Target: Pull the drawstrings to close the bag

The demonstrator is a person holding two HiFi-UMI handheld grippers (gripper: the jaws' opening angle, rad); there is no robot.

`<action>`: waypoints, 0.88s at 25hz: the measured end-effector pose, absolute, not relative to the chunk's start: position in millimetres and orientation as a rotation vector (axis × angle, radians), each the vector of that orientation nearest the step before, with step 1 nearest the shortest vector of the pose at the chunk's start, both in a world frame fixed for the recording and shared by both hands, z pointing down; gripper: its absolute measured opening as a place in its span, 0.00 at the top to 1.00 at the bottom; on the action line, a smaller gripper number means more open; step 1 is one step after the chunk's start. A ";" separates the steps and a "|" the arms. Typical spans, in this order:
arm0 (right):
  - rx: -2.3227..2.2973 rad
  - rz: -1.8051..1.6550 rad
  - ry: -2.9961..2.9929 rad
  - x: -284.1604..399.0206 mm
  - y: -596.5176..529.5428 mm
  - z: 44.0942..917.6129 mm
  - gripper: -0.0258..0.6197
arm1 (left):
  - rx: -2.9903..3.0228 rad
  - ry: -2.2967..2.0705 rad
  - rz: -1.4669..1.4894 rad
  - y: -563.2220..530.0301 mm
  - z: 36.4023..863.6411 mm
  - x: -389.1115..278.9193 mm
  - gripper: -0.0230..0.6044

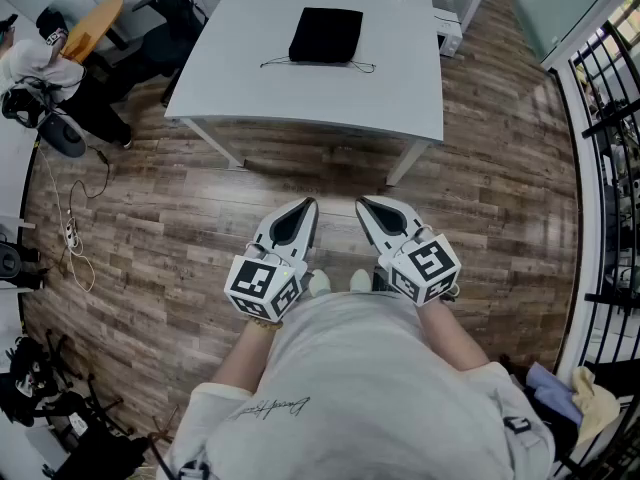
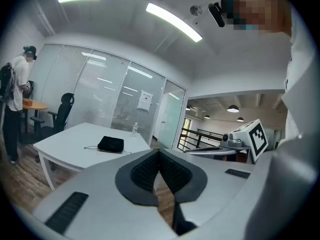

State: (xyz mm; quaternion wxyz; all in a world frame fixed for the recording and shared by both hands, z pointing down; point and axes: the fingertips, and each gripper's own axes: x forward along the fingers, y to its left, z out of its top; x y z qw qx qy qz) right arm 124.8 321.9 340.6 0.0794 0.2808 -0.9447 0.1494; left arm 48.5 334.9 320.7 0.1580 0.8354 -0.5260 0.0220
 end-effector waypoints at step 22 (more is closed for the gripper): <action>0.826 0.493 -2.851 91.5 325.7 332.4 0.93 | 2.415 -1.480 0.050 336.7 312.9 21.2 0.95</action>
